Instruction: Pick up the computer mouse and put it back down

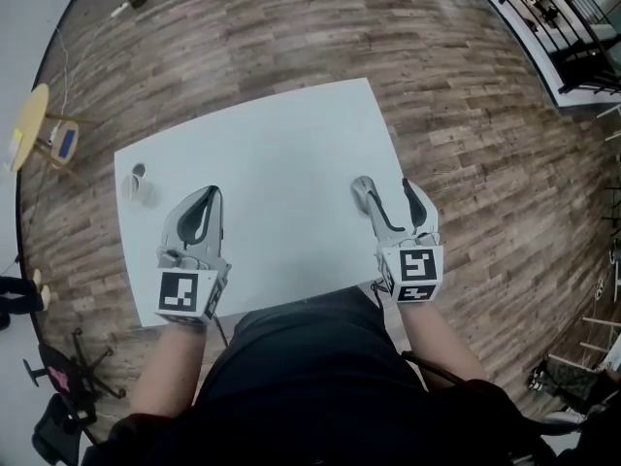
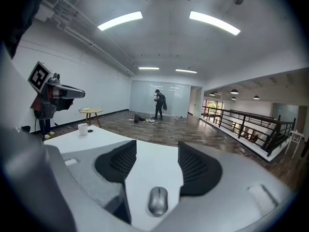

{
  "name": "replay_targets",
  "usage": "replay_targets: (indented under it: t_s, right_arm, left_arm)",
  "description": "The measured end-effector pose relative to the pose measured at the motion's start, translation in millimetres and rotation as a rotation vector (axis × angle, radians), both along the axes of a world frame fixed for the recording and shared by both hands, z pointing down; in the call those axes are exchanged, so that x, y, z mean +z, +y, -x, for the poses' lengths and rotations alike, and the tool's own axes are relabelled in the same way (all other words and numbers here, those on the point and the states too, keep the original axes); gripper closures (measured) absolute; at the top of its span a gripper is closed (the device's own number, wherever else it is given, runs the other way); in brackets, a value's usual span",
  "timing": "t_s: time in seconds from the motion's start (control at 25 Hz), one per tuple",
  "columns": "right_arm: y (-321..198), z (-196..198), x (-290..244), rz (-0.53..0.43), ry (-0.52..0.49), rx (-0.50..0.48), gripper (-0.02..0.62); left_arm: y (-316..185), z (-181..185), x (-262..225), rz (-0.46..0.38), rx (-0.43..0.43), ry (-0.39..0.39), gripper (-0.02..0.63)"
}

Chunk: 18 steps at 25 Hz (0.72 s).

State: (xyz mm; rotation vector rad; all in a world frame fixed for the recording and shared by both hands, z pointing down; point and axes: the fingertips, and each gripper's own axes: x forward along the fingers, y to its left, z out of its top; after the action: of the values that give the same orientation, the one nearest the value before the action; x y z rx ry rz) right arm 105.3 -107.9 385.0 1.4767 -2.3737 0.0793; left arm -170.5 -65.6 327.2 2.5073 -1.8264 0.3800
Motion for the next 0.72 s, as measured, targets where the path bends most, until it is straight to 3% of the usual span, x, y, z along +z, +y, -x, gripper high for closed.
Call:
replay_targets:
  t_s: [0.32, 0.72]
  right_arm:
    - [7.9, 15.7, -40.9, -0.073, -0.043, -0.048, 0.449]
    - [13.9, 20.4, -70.8, -0.159, -0.07, -0.076, 0.552]
  left_arm:
    - [8.7, 6.2, -2.6, -0.021, -0.035, 0.04, 0.604]
    - [18.7, 11.5, -5.8, -0.039, -0.07, 0.058, 0.604]
